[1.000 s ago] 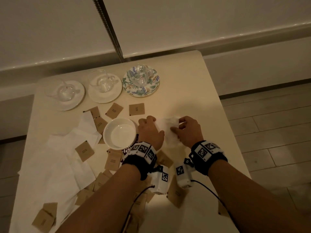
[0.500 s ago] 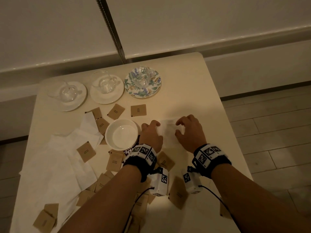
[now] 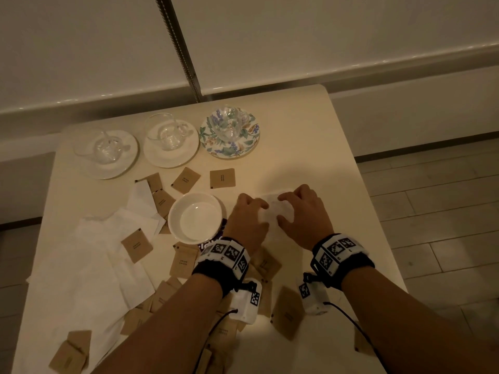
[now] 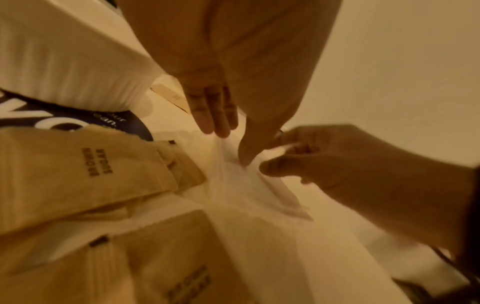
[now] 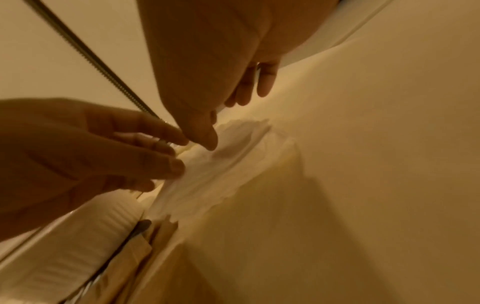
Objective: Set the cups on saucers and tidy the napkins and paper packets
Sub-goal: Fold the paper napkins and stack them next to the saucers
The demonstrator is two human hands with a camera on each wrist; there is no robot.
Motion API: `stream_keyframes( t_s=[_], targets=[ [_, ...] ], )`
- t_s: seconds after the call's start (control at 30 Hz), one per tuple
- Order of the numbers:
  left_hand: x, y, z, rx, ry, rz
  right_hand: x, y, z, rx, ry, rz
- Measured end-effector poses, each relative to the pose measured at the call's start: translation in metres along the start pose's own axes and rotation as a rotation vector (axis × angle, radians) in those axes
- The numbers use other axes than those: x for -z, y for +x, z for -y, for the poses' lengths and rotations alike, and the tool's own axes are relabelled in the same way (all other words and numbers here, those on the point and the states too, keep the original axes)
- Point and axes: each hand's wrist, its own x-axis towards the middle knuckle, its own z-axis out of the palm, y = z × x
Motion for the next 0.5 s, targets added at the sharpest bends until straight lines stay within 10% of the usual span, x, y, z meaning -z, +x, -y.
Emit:
stream_keyframes(
  t_s=[0.13,0.5],
  targets=[
    [-0.006,0.003,-0.005,-0.02,0.128,0.187,-0.006,0.003,0.0,0.036,-0.088,0.186],
    [-0.006,-0.005,-0.007,0.018,0.025,0.123,0.007,-0.002,-0.008,-0.226,-0.018,0.244]
  ],
)
